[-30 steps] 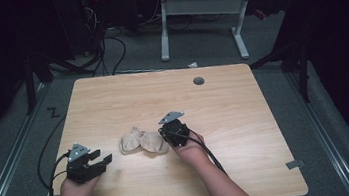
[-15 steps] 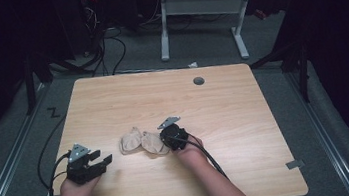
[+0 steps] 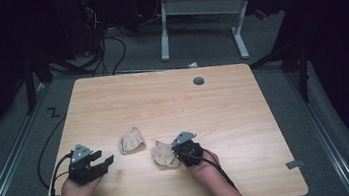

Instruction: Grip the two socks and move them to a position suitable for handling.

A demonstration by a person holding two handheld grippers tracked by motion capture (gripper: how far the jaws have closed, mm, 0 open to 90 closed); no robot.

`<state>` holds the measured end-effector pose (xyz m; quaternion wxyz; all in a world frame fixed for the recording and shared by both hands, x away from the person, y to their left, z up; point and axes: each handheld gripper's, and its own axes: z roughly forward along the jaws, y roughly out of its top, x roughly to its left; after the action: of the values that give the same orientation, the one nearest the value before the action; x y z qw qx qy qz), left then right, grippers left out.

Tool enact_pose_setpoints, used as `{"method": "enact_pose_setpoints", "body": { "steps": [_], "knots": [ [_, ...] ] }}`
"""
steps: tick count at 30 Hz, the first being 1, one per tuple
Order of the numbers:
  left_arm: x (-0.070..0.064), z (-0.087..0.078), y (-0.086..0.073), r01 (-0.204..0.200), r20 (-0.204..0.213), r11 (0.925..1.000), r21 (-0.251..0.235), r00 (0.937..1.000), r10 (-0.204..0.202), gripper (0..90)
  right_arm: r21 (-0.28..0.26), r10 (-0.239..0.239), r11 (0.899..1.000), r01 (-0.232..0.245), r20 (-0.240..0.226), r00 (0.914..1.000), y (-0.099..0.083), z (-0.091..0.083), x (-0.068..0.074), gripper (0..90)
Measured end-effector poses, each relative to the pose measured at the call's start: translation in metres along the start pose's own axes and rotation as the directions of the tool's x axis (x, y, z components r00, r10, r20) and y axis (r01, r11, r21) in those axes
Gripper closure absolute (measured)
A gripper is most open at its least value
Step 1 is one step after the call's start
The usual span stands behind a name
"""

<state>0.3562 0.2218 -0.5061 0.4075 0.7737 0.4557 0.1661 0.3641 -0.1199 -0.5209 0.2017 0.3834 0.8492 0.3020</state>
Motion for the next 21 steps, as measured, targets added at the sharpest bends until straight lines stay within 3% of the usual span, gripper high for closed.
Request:
{"method": "enact_pose_setpoints", "body": {
  "steps": [2,8,13,15,18,21],
  "knots": [
    [-0.002,0.0,0.0,-0.003,0.001,1.0,0.002,1.0,0.003,45.4,-0.001,-0.012,1.0,0.012,0.006,0.9999,-0.009,-0.008,0.0,89.6],
    [-0.01,0.003,0.001,-0.011,0.017,0.9999,0.002,0.9998,0.011,46.1,-0.016,0.019,1.0,-0.019,0.012,0.9997,-0.029,-0.024,-0.005,89.6],
    [-0.018,0.006,0.001,-0.028,0.027,0.9996,0.011,0.9993,0.028,46.1,-0.025,0.019,0.999,-0.019,0.012,0.9997,-0.031,-0.025,-0.006,89.5],
    [-0.023,0.007,0.002,-0.044,0.034,0.999,0.013,0.9985,0.043,46.1,-0.026,0.018,0.999,-0.017,0.007,0.9998,-0.031,-0.026,-0.006,84.2],
    [-0.025,0.006,0.003,-0.049,0.036,0.9988,0.006,0.9982,0.048,46.1,-0.081,0.021,0.997,-0.02,0.006,0.9998,-0.032,-0.042,-0.007,85.7],
    [-0.024,0.004,0.004,-0.051,0.04,0.9987,-0.002,0.9979,0.051,46.5,-0.096,0.025,0.995,-0.024,0.01,0.9996,-0.039,-0.058,-0.01,89.1]
  ]
}}
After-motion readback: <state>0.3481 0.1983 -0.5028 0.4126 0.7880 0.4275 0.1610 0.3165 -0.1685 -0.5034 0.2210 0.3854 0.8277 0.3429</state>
